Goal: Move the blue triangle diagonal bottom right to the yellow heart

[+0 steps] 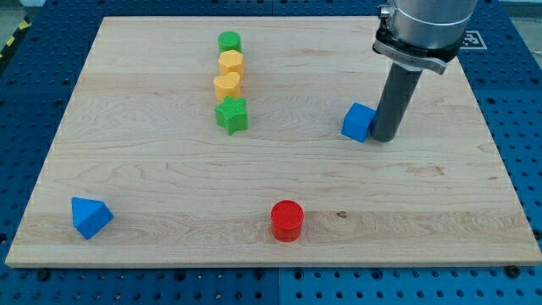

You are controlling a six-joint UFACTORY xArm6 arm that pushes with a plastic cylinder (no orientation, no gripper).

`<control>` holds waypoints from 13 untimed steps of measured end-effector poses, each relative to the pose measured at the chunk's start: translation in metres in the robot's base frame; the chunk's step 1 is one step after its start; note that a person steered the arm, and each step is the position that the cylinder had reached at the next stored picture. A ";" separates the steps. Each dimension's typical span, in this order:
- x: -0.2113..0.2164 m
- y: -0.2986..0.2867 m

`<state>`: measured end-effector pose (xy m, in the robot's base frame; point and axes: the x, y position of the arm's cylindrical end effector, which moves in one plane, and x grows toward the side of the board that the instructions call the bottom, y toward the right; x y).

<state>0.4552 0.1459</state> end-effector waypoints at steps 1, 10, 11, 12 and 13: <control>0.000 -0.001; 0.044 -0.351; 0.060 -0.421; 0.110 -0.450; 0.110 -0.450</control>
<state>0.5653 -0.3037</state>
